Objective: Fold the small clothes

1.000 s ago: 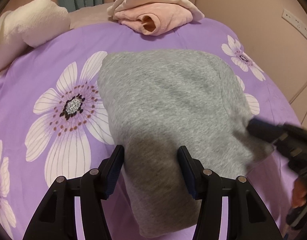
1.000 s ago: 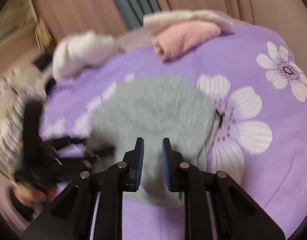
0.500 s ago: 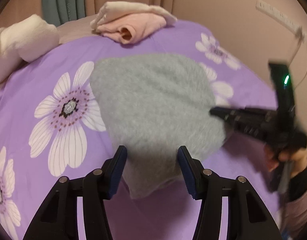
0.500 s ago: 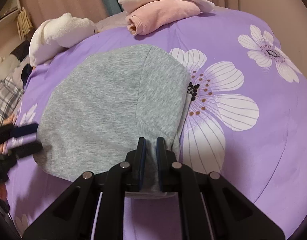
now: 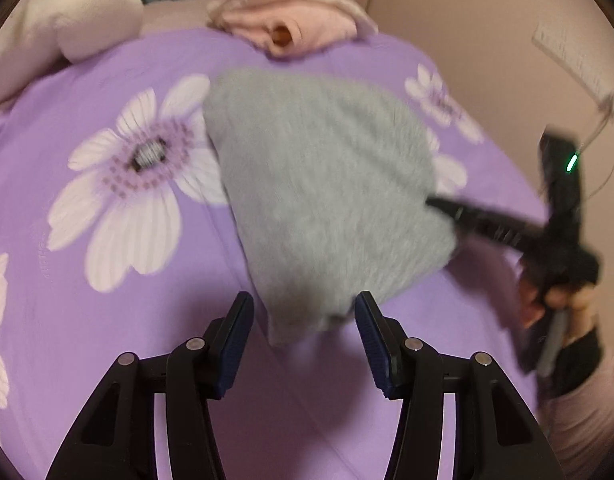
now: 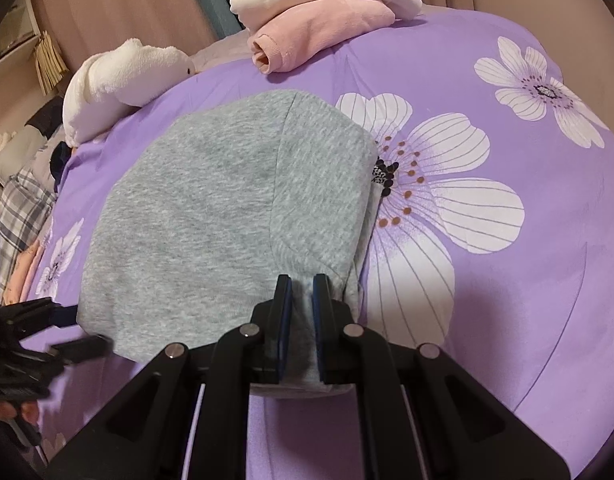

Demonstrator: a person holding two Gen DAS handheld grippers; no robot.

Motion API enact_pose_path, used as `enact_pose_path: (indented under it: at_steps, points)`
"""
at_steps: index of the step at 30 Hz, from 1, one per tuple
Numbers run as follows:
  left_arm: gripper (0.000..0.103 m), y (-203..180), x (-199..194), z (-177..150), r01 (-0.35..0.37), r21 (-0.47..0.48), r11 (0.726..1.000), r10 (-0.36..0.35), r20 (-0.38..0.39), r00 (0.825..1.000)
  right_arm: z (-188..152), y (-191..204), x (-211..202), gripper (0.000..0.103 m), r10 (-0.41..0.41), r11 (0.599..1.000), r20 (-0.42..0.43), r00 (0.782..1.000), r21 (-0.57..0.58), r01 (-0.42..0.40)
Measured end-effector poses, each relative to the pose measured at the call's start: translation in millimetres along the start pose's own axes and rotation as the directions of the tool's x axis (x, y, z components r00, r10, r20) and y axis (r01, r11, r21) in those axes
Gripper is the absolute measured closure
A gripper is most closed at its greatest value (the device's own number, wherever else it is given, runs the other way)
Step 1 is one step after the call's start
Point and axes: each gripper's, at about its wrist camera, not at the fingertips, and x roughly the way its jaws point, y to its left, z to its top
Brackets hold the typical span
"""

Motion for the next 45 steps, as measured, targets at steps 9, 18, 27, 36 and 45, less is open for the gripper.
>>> enact_pose_path:
  at_steps: [9, 18, 27, 36, 45]
  points:
    - [0.050, -2.5, 14.7, 88.6, -0.004, -0.054, 0.999, 0.009, 0.090, 0.996, -5.3, -11.4, -2.0, 0.095, 0.074, 0.995, 0.042, 0.996, 0.058, -0.077]
    - [0.058, 3.5, 100.1, 113.1, -0.116, -0.115, 0.987, 0.113, -0.029, 0.993, -8.5, -15.7, -2.3, 0.095, 0.120, 0.989, 0.062, 0.991, 0.078, -0.124]
    - [0.058, -3.9, 90.5, 107.1, -0.143, -0.074, 0.987, 0.143, -0.006, 0.990, -0.3, -8.0, -22.7, 0.086, 0.103, 0.991, 0.103, 0.989, 0.075, -0.111]
    - [0.058, -9.4, 53.3, 88.0, -0.096, -0.030, 0.995, 0.098, 0.089, 0.991, 78.4, 15.5, -13.2, 0.077, 0.066, 0.997, 0.141, 0.988, 0.030, -0.071]
    - [0.058, -33.6, 40.1, 41.1, -0.127, 0.192, 0.973, 0.111, 0.092, 0.990, 104.0, 21.3, 55.8, 0.095, -0.055, 0.998, -0.035, 0.998, 0.033, 0.056]
